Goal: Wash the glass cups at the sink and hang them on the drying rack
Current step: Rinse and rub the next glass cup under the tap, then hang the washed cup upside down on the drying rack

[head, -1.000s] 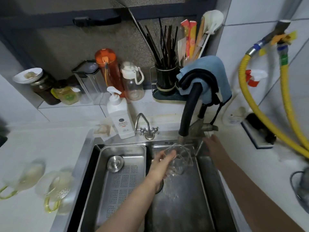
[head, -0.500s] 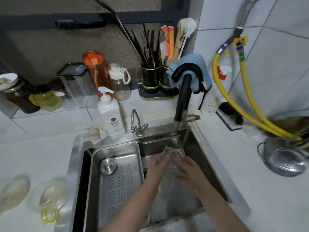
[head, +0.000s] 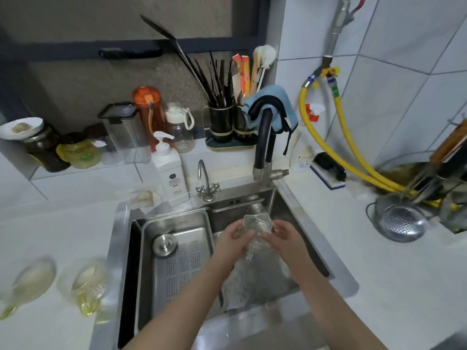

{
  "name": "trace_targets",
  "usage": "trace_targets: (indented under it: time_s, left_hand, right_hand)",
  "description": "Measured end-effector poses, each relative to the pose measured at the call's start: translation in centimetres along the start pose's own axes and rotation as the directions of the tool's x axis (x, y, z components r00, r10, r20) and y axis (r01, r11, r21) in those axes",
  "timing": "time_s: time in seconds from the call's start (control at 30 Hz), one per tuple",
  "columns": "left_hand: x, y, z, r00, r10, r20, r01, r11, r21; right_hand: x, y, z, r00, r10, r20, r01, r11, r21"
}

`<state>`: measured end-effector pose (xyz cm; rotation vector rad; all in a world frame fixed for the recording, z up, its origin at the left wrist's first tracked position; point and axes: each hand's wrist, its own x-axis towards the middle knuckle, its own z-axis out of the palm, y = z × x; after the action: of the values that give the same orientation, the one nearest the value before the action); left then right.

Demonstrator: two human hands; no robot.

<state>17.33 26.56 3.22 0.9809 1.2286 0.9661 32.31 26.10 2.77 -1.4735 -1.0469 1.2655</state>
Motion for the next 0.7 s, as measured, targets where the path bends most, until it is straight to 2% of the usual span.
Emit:
trace_targets:
  time_s: [0.07, 0.3, 0.4, 0.7]
  left_hand:
    - [-0.5, 0.4, 0.5, 1.000, 0.009, -0.025, -0.010, 0.999, -0.041]
    - [-2.6, 0.6, 3.4, 0.991, -0.017, -0.136, 0.003, 0.995, -0.101]
    - [-3.9, 0.2, 4.3, 0.981, -0.021, -0.190, -0.009, 0.988, -0.156]
    - [-10.7, -0.3, 0.9, 0.884, 0.003, -0.468, -0.144, 0.954, -0.265]
  right_hand:
    - [-0.1, -0.3, -0.4, 0.999, -0.037, 0.021, 0.038, 0.999, -0.011]
    - [-0.8, -0.5, -2.7, 0.995, -0.032, 0.097, 0.026, 0.998, 0.062]
    - [-1.7, -0.5, -3.3, 0.984, -0.057, 0.172, 0.041, 0.995, 0.092]
    - [-4.7, -1.2, 1.3, 0.904, -0.103, 0.415, 0.094, 0.995, 0.043]
